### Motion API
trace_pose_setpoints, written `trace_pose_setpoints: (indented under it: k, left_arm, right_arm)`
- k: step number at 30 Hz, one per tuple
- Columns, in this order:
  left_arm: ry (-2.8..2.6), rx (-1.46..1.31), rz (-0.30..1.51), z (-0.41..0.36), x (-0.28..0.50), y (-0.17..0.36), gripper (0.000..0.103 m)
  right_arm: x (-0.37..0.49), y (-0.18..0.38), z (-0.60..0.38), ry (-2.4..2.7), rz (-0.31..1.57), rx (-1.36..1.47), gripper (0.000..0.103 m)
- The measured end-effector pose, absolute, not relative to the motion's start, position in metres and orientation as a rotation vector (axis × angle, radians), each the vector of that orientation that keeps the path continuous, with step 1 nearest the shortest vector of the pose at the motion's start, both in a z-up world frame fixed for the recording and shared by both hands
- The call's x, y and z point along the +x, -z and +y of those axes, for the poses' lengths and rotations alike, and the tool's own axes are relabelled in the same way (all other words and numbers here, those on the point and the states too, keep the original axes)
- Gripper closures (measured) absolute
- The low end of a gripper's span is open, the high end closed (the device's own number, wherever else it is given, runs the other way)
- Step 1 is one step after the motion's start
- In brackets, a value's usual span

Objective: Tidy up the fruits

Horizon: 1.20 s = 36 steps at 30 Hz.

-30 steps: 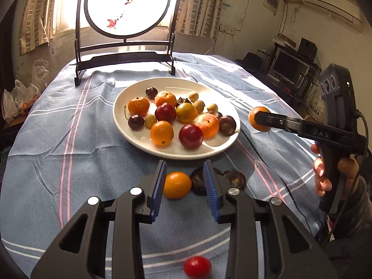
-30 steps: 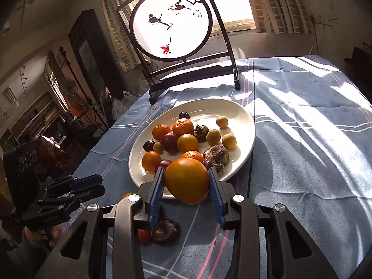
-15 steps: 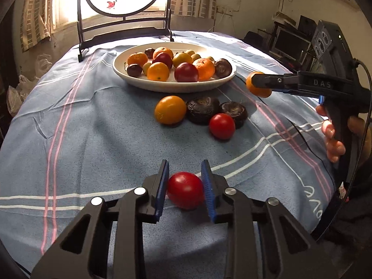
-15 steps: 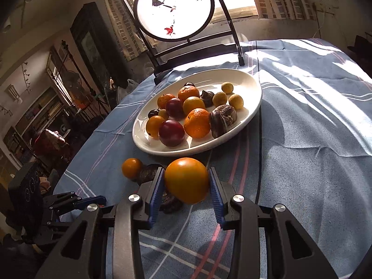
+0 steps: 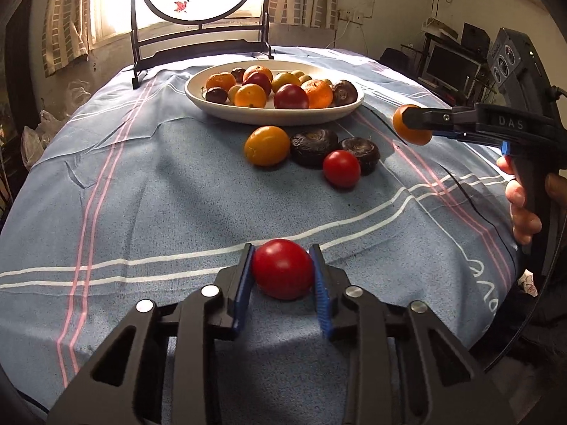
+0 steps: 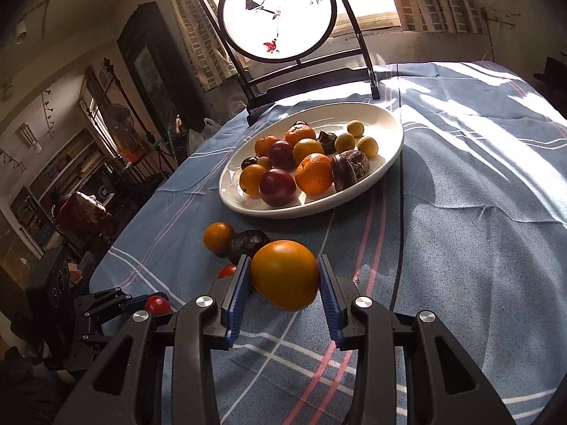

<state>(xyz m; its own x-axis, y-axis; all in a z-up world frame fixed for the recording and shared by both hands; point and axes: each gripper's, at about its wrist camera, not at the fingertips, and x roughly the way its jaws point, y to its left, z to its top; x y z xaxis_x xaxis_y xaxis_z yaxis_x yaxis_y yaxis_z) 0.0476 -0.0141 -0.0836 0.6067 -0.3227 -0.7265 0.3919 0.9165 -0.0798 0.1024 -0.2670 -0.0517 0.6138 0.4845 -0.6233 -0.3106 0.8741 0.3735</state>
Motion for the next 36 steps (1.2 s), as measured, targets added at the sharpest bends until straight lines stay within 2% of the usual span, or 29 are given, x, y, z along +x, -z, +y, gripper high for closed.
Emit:
trace_pose_setpoints:
  k: [6, 11, 18, 26, 27, 29, 31, 36]
  left_arm:
    - [0.424, 0.063, 0.81, -0.014, 0.045, 0.079, 0.073]
    - [0.449, 0.013, 0.743, -0.012, 0.061, 0.045, 0.073]
    - [0.445, -0.039, 0.704, -0.025, 0.152, -0.002, 0.073]
    - [0.334, -0.106, 0.843, -0.043, 0.258, 0.031, 0.072]
    - [0.326, -0.136, 0.854, -0.039, 0.26, 0.033, 0.071]
    - [0.34, -0.171, 0.827, -0.031, 0.251, 0.029, 0.059]
    - [0.344, -0.159, 0.788, -0.026, 0.232, 0.023, 0.048]
    - [0.41, -0.065, 0.827, -0.025, 0.184, 0.029, 0.047]
  right_arm:
    - [0.099, 0.052, -0.272, -0.46, 0.784, 0.249, 0.065]
    - [0.109, 0.033, -0.275, -0.46, 0.751, 0.243, 0.065]
    - [0.175, -0.002, -0.268, -0.443, 0.723, 0.214, 0.065]
    - [0.255, 0.021, -0.248, -0.404, 0.774, 0.227, 0.063]
    - [0.253, 0.021, -0.249, -0.415, 0.762, 0.245, 0.053]
    - [0.24, 0.018, -0.253, -0.424, 0.726, 0.255, 0.044]
    - [0.223, 0.017, -0.254, -0.413, 0.724, 0.227, 0.044]
    - [0.166, 0.029, -0.261, -0.383, 0.755, 0.167, 0.044]
